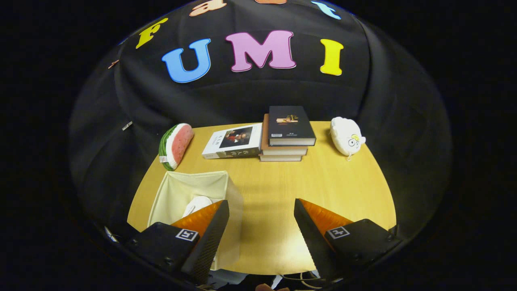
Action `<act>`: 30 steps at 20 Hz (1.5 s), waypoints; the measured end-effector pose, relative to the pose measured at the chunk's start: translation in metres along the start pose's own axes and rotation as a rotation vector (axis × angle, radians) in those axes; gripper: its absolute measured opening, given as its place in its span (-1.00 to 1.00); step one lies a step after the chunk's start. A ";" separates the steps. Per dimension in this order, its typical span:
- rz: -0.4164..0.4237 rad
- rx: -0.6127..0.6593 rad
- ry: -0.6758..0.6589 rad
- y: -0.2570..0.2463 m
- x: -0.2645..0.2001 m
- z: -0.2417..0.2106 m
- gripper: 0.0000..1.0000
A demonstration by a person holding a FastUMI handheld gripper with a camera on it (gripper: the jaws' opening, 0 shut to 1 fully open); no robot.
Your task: Open the storage box then place both shoes into the box .Put the left shoe in first, then the right shoe, with the right side of both shoes facing outward in a uniform manner.
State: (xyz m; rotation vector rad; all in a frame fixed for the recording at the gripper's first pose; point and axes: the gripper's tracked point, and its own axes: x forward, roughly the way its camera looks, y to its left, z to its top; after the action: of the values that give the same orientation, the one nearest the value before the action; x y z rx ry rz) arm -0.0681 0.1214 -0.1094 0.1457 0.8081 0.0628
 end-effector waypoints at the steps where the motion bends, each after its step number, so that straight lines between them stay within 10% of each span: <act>1: -0.022 -0.011 -0.026 -0.013 -0.003 0.005 0.98; 17: -0.160 -0.072 -0.502 -0.094 -0.085 0.082 0.98; 30: -0.200 -0.064 -0.551 -0.111 -0.098 0.084 0.97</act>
State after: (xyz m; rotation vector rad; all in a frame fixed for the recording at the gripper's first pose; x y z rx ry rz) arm -0.0749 -0.0078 0.0010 0.0170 0.2673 -0.1360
